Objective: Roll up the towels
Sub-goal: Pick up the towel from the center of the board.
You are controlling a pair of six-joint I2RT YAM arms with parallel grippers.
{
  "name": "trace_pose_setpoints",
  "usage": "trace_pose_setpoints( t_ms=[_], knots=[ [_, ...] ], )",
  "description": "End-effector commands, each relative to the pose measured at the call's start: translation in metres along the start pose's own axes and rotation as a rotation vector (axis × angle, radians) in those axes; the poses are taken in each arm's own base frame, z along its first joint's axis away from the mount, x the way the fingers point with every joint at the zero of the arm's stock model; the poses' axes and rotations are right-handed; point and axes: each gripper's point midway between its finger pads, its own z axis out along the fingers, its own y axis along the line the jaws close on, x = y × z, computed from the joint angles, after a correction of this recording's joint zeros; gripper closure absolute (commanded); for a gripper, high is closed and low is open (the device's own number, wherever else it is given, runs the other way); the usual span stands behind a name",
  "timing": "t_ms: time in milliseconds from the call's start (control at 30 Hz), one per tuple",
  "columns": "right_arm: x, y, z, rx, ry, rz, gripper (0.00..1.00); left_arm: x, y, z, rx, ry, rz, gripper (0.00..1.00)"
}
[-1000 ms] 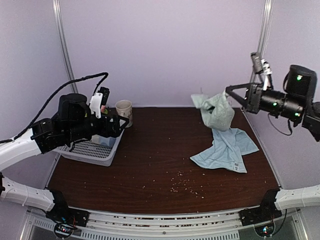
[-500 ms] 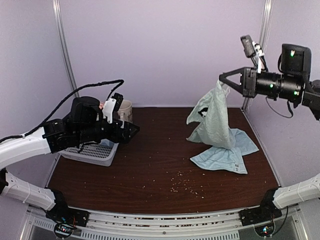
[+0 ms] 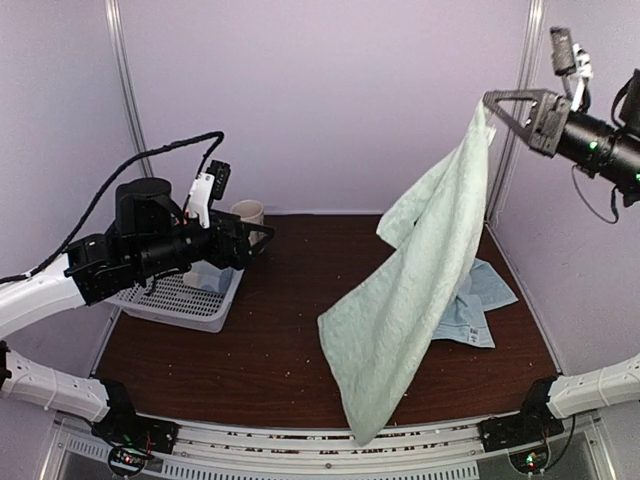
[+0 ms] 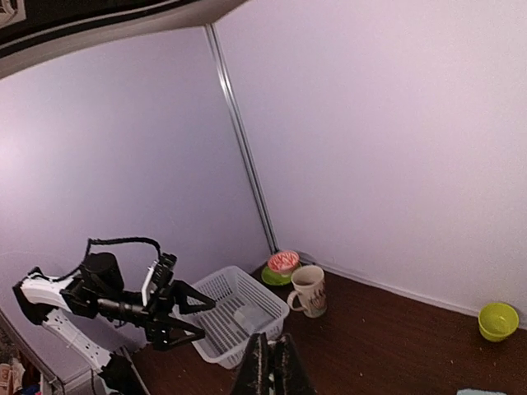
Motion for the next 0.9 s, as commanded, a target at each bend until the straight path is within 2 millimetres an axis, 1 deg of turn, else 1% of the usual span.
trace_pose_setpoints(
  t_ms=[0, 100, 167, 200, 267, 333, 467, 567, 667, 733, 800, 867],
  knots=[
    [0.092, -0.06, 0.017, 0.227, 0.181, 0.007, 1.0, 0.044, -0.016, 0.032, 0.1, 0.118, -0.017, 0.07],
    [0.154, -0.098, 0.012, 0.35, 0.287, 0.047, 1.0, 0.076, -0.022, 0.051, 0.138, 0.224, -0.036, 0.07],
    [0.186, -0.112, 0.004, 0.394, 0.331, 0.057, 1.0, 0.096, -0.026, 0.061, 0.159, 0.29, -0.043, 0.08],
    [0.197, -0.116, 0.001, 0.402, 0.348, 0.059, 1.0, 0.105, -0.026, 0.066, 0.164, 0.324, -0.045, 0.08],
    [0.214, -0.118, -0.007, 0.4, 0.372, 0.053, 1.0, 0.125, -0.028, 0.077, 0.166, 0.393, -0.048, 0.09],
    [0.223, -0.118, -0.013, 0.394, 0.391, 0.044, 1.0, 0.14, -0.03, 0.085, 0.164, 0.451, -0.047, 0.09],
    [0.233, -0.119, -0.026, 0.396, 0.421, 0.026, 1.0, 0.176, -0.034, 0.101, 0.142, 0.593, -0.027, 0.12],
    [0.243, -0.118, -0.031, 0.39, 0.437, 0.039, 1.0, 0.208, -0.04, 0.11, 0.102, 0.711, 0.029, 0.18],
    [0.255, -0.12, -0.035, 0.393, 0.454, 0.051, 1.0, 0.235, -0.054, 0.119, 0.088, 0.807, 0.104, 0.27],
    [0.258, -0.121, -0.037, 0.397, 0.455, 0.055, 1.0, 0.253, -0.06, 0.126, 0.065, 0.867, 0.147, 0.3],
    [0.257, -0.12, -0.039, 0.395, 0.453, 0.054, 1.0, 0.267, -0.067, 0.126, 0.067, 0.922, 0.165, 0.36],
    [0.256, -0.12, -0.04, 0.394, 0.449, 0.052, 1.0, 0.277, -0.071, 0.125, 0.08, 0.951, 0.159, 0.38]
  ],
)
